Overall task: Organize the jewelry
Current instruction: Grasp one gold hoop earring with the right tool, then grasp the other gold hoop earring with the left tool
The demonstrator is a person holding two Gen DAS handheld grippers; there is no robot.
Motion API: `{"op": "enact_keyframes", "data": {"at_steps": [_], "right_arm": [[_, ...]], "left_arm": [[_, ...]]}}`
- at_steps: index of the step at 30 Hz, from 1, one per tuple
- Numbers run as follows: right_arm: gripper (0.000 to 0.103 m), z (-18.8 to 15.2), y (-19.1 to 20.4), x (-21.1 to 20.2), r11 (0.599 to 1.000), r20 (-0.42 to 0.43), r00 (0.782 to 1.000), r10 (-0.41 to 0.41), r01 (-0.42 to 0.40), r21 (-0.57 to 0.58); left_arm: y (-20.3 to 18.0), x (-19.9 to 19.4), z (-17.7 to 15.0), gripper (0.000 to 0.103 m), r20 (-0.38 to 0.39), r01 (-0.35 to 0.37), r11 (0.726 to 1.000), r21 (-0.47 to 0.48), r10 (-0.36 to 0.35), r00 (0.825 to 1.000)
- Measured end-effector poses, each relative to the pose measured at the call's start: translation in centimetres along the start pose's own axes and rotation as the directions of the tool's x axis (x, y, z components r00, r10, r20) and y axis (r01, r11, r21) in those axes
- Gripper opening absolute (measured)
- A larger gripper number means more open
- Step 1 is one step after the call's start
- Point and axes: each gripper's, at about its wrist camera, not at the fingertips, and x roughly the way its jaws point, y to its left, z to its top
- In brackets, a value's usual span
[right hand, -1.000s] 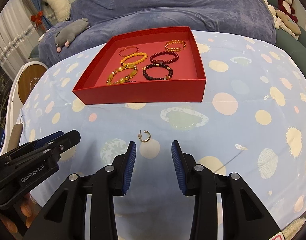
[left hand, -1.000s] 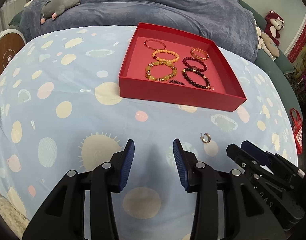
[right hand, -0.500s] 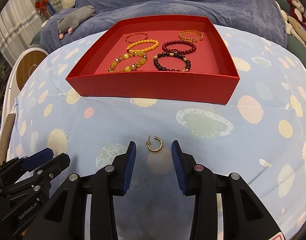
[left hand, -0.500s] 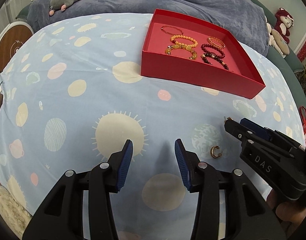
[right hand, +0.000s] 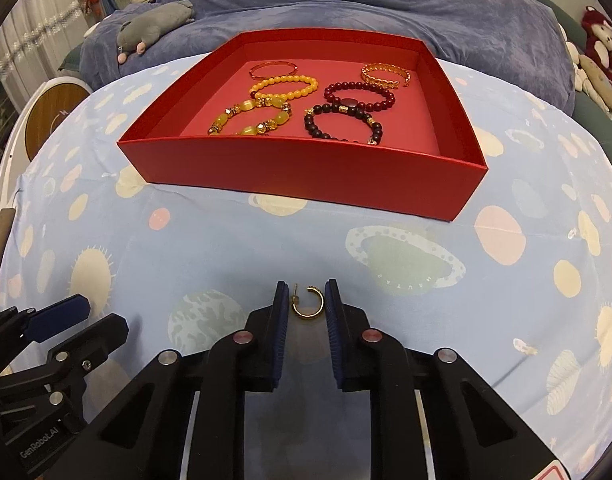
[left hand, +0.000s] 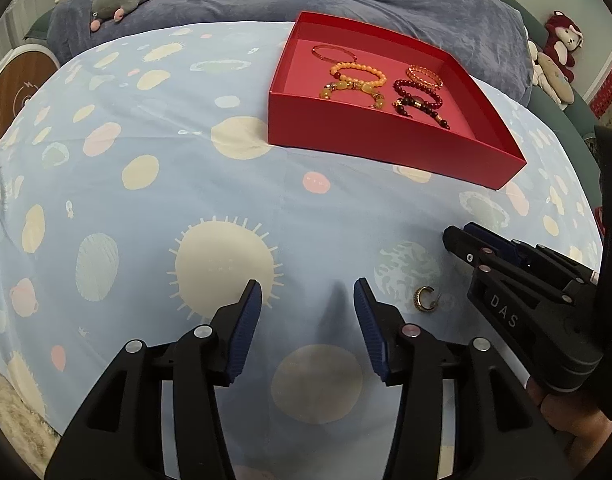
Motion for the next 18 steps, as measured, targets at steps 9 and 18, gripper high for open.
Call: {"op": "enact_keyframes", "data": {"at_steps": [9,18], "right_arm": [[0.017,-2.1,-2.5,-1.7,0.995,-0.013,1.000,0.004,-0.003,0.100],[0.017,-4.4,-4.0,-3.5,0.985,-0.021,1.000,0.018,-0.014,0.169]], "left_arm": [[-2.2,-0.5,-0.3,0.050,0.002,0.037,0.998,0.048,-0.037,0.999],[-5.3,-0.2,-1.1,0.051,-0.014,0.086,0.990,0.113,-0.085,0.996]]}}
